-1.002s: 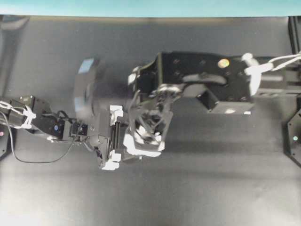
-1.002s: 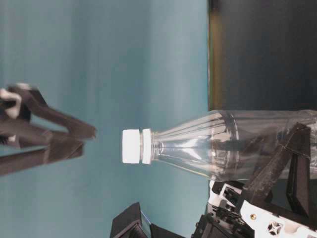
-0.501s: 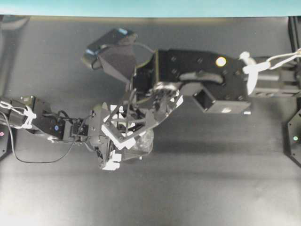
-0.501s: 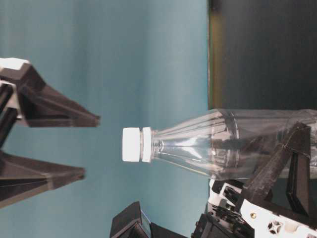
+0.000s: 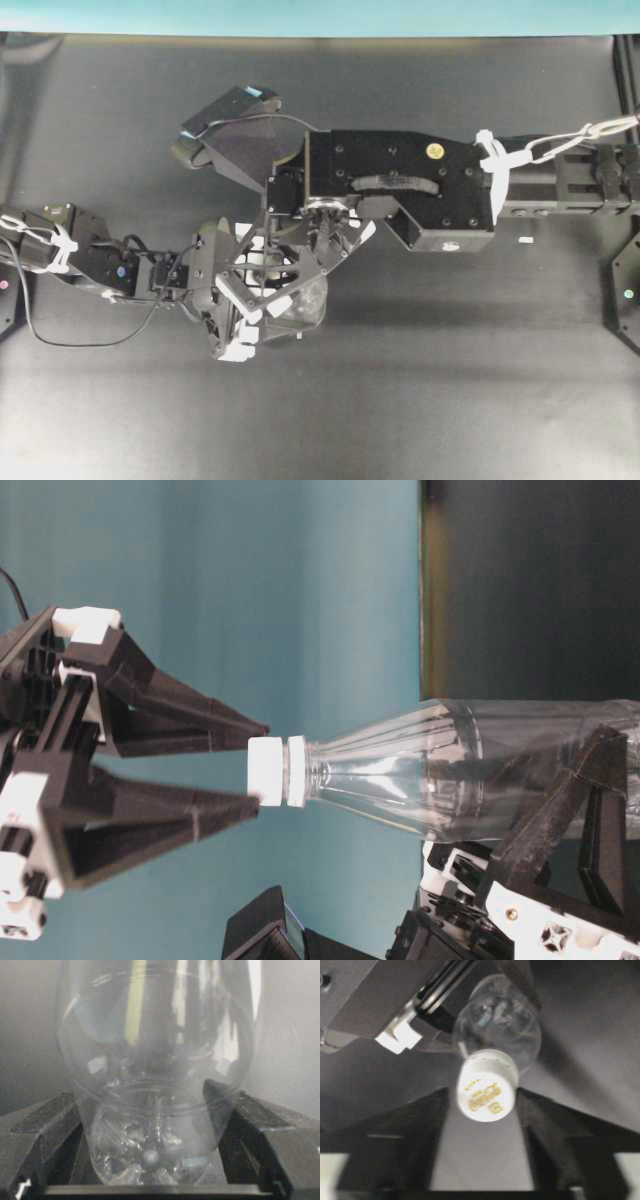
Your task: Open the bottle cap by holding the bottle with the left arm and twisting the cap with the right arm.
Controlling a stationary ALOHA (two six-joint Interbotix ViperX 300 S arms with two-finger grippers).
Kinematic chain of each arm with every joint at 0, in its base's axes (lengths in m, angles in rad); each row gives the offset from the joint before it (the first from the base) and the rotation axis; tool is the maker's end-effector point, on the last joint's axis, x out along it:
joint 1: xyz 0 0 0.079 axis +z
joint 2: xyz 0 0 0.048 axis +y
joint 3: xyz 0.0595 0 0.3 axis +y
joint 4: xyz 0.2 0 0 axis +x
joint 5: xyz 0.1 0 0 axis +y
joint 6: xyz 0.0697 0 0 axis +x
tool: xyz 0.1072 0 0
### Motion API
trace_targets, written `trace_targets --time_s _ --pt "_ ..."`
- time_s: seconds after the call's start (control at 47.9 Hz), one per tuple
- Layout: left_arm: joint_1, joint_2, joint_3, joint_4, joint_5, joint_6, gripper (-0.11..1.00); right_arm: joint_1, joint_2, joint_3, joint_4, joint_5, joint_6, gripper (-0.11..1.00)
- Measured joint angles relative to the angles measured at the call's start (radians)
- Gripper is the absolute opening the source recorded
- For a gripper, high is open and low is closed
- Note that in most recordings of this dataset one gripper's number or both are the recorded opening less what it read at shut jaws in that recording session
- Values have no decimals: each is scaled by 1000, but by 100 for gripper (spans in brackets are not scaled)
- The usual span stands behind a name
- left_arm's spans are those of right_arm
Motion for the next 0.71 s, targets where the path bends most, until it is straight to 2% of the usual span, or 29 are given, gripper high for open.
trace_targets --time_s 0.167,0.313,0.417,0.522,0.71 --pt "0 0 0 0 2 0 81 0 -9 12 0 -11 -51 36" --pt "0 0 0 0 3 0 81 -2 -9 14 0 -15 -175 36" --pt "0 0 0 0 3 0 81 -3 -9 14 0 -17 -324 36" --pt "0 0 0 0 3 0 81 -5 -9 14 0 -17 -523 36" --pt "0 0 0 0 3 2 81 -2 -11 14 0 -18 -839 36"
